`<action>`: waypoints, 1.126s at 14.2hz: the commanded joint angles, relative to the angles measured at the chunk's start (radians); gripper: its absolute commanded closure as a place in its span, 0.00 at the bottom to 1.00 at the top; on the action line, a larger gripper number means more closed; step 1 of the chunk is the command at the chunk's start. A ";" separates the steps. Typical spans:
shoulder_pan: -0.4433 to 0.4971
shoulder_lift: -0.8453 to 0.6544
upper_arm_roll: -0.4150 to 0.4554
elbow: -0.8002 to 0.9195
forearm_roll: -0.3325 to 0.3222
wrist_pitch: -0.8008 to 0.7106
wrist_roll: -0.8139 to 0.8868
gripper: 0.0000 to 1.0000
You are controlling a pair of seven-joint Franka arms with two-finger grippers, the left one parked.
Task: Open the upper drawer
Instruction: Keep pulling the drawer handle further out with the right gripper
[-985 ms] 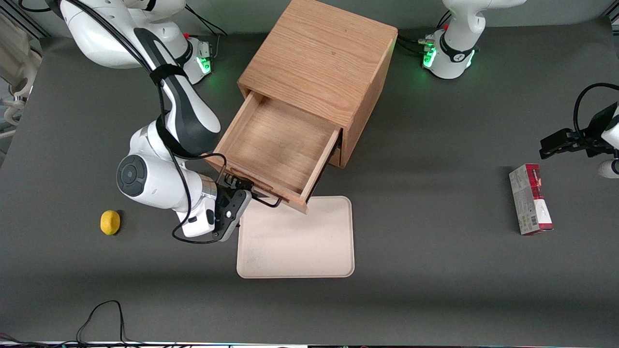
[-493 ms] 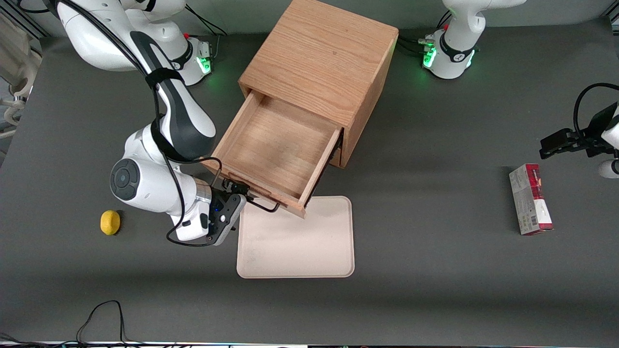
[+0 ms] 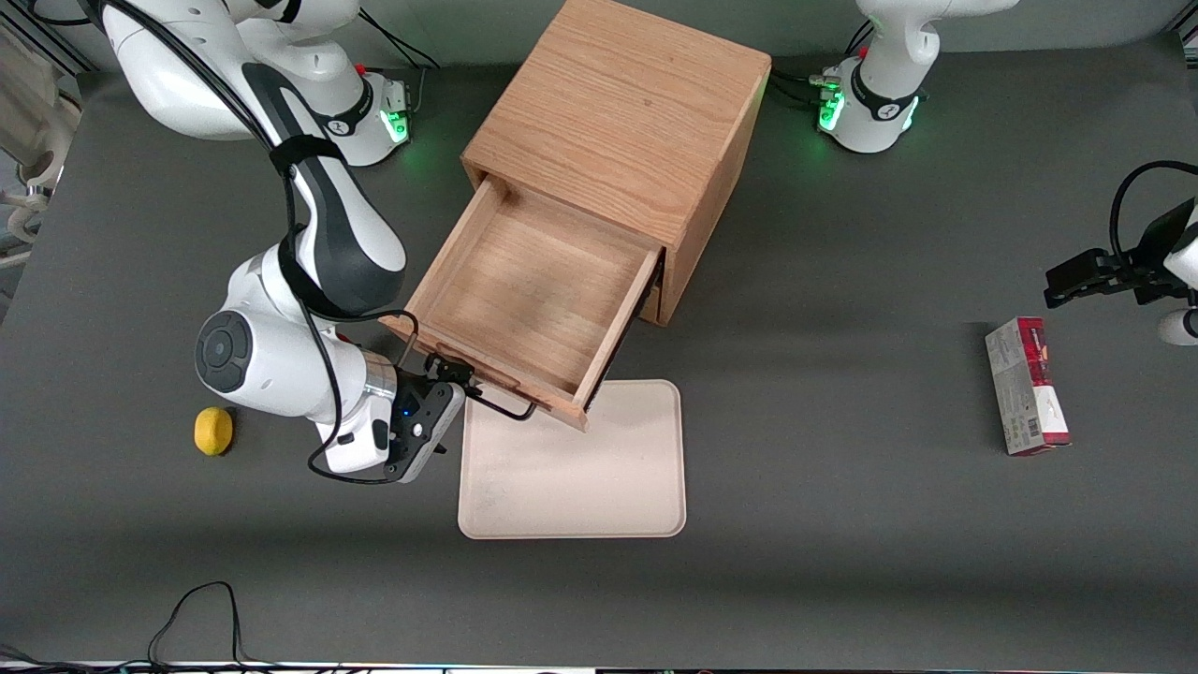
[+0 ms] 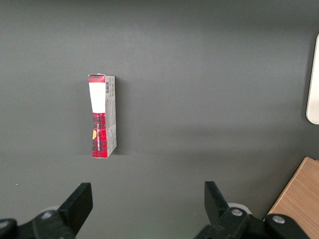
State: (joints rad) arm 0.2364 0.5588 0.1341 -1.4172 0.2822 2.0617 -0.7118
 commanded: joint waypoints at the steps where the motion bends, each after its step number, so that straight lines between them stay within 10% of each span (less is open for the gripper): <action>1: -0.005 0.021 0.002 0.050 0.008 -0.008 -0.024 0.00; 16: -0.026 -0.077 -0.016 0.123 -0.055 -0.274 0.011 0.00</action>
State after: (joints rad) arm 0.2128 0.5363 0.1316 -1.2856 0.2553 1.8477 -0.7115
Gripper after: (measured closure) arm 0.000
